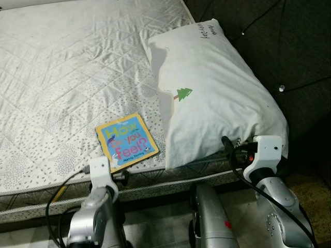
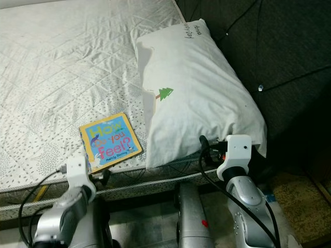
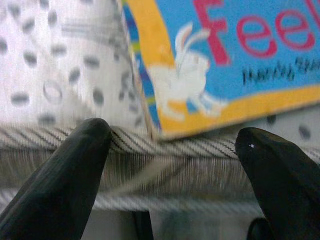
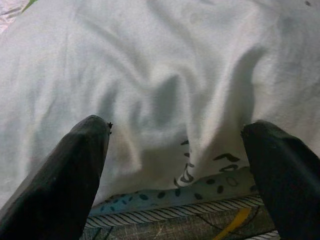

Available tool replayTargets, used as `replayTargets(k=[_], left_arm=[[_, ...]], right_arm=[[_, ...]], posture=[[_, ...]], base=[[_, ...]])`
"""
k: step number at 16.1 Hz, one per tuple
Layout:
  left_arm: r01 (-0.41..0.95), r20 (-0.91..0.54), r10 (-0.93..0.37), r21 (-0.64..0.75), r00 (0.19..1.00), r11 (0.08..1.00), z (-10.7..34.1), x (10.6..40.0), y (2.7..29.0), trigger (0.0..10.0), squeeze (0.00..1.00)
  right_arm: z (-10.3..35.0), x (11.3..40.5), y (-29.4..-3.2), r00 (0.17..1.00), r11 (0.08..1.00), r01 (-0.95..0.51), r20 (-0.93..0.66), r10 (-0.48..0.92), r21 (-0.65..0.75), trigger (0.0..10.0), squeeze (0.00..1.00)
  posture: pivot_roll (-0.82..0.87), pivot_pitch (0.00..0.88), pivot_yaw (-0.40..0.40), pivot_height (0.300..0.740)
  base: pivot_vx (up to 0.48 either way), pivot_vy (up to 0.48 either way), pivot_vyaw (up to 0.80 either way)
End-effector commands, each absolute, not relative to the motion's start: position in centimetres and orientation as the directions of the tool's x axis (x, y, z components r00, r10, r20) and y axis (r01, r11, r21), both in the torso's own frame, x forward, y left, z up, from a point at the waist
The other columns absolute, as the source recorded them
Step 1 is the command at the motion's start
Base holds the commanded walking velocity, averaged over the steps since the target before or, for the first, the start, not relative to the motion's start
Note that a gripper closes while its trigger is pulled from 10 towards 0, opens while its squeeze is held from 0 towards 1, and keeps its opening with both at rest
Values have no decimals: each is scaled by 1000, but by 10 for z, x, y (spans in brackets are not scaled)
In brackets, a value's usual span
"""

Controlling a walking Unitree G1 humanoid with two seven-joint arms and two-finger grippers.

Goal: Clean up the room

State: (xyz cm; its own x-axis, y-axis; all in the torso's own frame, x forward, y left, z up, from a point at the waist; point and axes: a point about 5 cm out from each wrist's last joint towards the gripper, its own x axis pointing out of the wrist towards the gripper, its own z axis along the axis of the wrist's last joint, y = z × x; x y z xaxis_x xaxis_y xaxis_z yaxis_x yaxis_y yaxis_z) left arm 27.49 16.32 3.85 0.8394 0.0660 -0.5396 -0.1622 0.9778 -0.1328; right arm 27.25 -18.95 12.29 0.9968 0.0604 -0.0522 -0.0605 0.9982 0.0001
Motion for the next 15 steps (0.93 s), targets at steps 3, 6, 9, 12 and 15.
replayTargets(k=[3, 6, 9, 12, 15], left_arm=[[-209, -564, 121, -94, 817, 973, 29, 277, 183, 10000, 0], [-202, -570, 123, -77, 813, 976, 27, 278, 188, 10000, 0], [-228, -567, 157, -56, 808, 972, 27, 278, 201, 10000, 0], [-259, -558, 193, -41, 807, 965, 30, 283, 215, 10000, 0], [-263, -550, 202, -34, 811, 964, 31, 286, 219, 10000, 0]], right_arm=[[123, 270, -192, 997, 999, -53, -51, 53, -4, 10000, 0], [123, 270, -192, 997, 999, -52, -50, 52, -3, 10000, 0], [123, 270, -194, 998, 999, -46, -51, 45, -5, 10000, 0], [123, 270, -193, 998, 999, -47, -50, 47, -4, 10000, 0], [123, 271, -193, 998, 999, -47, -49, 47, -4, 10000, 0]], posture=[[-103, 196, 54, 533], [-105, 195, 56, 533], [-103, 195, 56, 533], [-102, 194, 55, 533], [-102, 193, 56, 533]], base=[[0, 0, 0], [0, 0, 0], [0, 0, 0], [0, 0, 0], [0, 0, 0]])
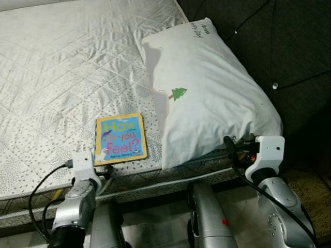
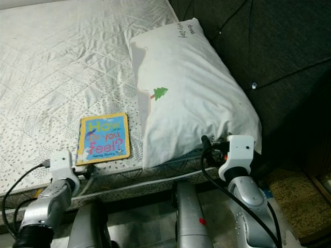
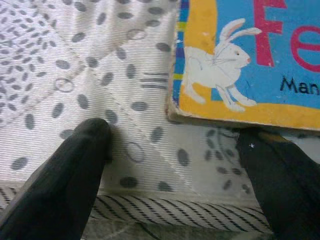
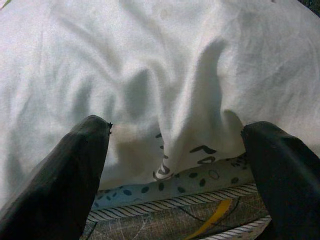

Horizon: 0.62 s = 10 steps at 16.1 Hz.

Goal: Clean up the room

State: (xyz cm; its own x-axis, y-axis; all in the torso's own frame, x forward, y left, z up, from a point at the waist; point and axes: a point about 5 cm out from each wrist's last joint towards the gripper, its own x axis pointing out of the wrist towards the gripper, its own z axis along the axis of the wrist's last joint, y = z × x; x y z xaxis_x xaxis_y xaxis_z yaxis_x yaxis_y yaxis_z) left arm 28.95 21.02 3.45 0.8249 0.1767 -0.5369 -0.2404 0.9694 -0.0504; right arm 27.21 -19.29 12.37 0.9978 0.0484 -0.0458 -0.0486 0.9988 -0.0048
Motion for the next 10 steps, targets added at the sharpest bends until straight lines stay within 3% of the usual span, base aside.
replayTargets(k=[1, 6, 10], left_arm=[[-262, -549, 201, -34, 812, 965, 31, 286, 219, 10000, 0], [-259, -538, 200, -35, 819, 965, 33, 289, 218, 10000, 0], [-229, -438, 183, -56, 880, 972, 52, 282, 199, 10000, 0]], right_arm=[[123, 271, -193, 998, 999, -46, -49, 45, -4, 10000, 0], [122, 271, -194, 998, 999, -44, -51, 44, -7, 10000, 0], [124, 275, -193, 998, 999, -43, -39, 43, -2, 10000, 0]], posture=[[-103, 192, 57, 533], [-104, 189, 55, 533], [-85, 167, 51, 533]], base=[[0, 0, 0], [0, 0, 0], [0, 0, 0]])
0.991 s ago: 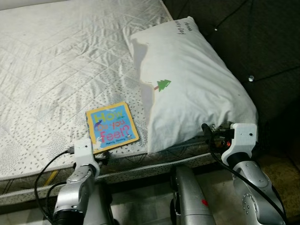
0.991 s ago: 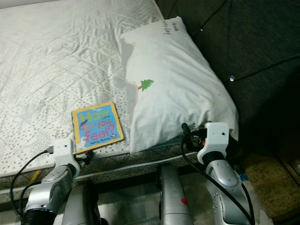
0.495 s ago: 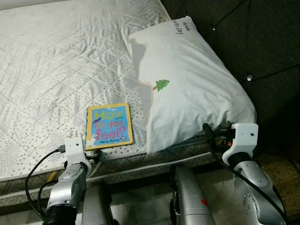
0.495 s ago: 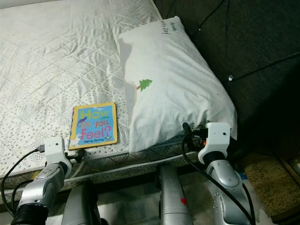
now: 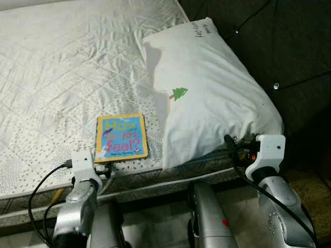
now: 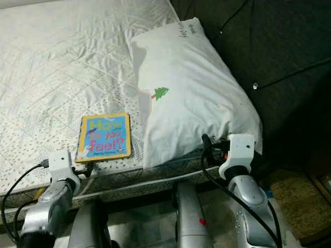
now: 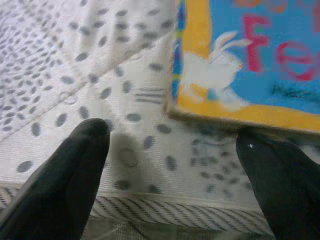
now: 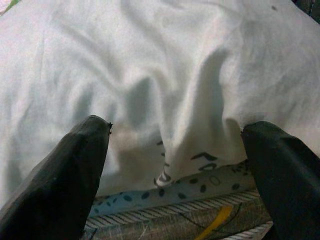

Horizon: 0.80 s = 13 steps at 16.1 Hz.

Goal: Clean up the room

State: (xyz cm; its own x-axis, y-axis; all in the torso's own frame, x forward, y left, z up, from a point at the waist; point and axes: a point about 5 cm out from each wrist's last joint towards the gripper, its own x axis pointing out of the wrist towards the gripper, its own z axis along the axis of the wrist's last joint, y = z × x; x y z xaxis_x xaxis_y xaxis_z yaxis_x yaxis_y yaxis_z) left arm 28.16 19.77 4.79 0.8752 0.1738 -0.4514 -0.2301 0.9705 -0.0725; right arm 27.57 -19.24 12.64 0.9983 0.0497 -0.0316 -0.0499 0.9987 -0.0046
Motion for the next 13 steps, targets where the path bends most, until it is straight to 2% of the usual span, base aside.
replayTargets(k=[1, 7, 9, 10, 13], left_arm=[[-223, -416, 180, -57, 891, 973, 58, 276, 194, 10000, 0], [-224, -384, 185, -57, 905, 973, 76, 250, 188, 10000, 0], [-201, -307, 190, -5, 933, 980, 87, 246, 189, 10000, 0], [-196, -187, 207, 77, 960, 978, 101, 243, 192, 10000, 0], [-196, -46, 204, 126, 978, 972, 119, 245, 192, 10000, 0]], right_arm=[[124, 278, -192, 998, 999, -47, -34, 47, 2, 10000, 0], [124, 289, -186, 998, 998, -65, -18, 66, 15, 10000, 0], [126, 293, -185, 998, 998, -64, -3, 64, 27, 10000, 0], [129, 296, -184, 998, 997, -61, 11, 61, 46, 10000, 0], [134, 304, -177, 998, 993, -56, 31, 53, 101, 10000, 0]], posture=[[-79, 161, 49, 533], [-48, 116, 39, 533], [-43, 90, 38, 533], [-40, 61, 38, 533], [-38, 14, 35, 533]], base=[[0, 0, 0], [0, 0, 0], [0, 0, 0], [0, 0, 0], [0, 0, 0]])
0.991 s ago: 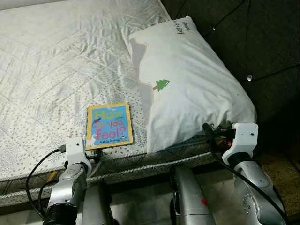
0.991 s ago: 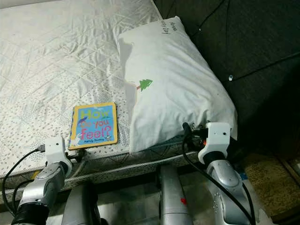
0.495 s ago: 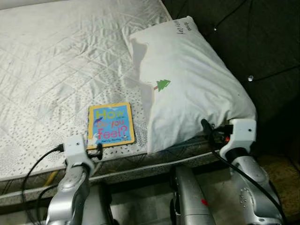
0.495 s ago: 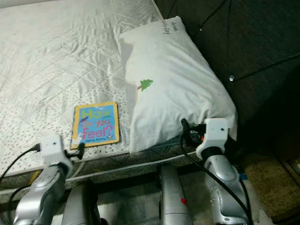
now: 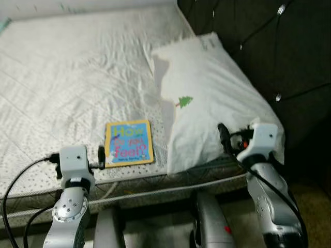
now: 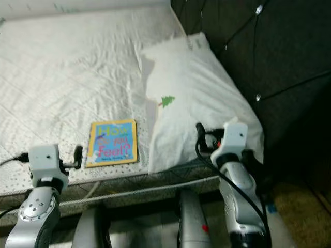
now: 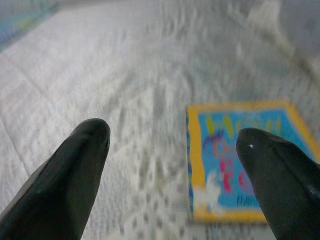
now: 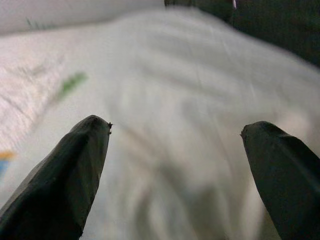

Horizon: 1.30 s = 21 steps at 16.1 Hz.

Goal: Clean up the room

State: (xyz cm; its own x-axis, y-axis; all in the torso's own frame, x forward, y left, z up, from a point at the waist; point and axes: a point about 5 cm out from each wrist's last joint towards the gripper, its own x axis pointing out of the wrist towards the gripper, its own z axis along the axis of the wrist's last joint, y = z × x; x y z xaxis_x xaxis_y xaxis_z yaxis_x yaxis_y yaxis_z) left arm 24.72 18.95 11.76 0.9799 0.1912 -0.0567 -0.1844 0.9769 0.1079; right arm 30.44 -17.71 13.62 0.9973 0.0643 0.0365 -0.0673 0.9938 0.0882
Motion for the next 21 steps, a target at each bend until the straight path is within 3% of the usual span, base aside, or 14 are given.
replayTargets(k=[1, 9, 21], left_arm=[[-188, -35, 194, 127, 980, 974, 121, 247, 191, 10000, 0], [-185, 7, 186, 114, 983, 976, 122, 264, 187, 10000, 0], [-212, 53, 207, 109, 977, 971, 123, 279, 192, 10000, 0]], right_arm=[[135, 307, -175, 998, 991, -55, 39, 51, 122, 10000, 0], [159, 326, -166, 988, 986, -88, 141, 69, 139, 10000, 0], [163, 342, -162, 980, 987, -110, 180, 87, 121, 10000, 0]], posture=[[-35, 1, 36, 533], [-37, 0, 38, 548], [-28, 0, 30, 688]], base=[[0, 0, 0], [0, 0, 0], [0, 0, 0]])
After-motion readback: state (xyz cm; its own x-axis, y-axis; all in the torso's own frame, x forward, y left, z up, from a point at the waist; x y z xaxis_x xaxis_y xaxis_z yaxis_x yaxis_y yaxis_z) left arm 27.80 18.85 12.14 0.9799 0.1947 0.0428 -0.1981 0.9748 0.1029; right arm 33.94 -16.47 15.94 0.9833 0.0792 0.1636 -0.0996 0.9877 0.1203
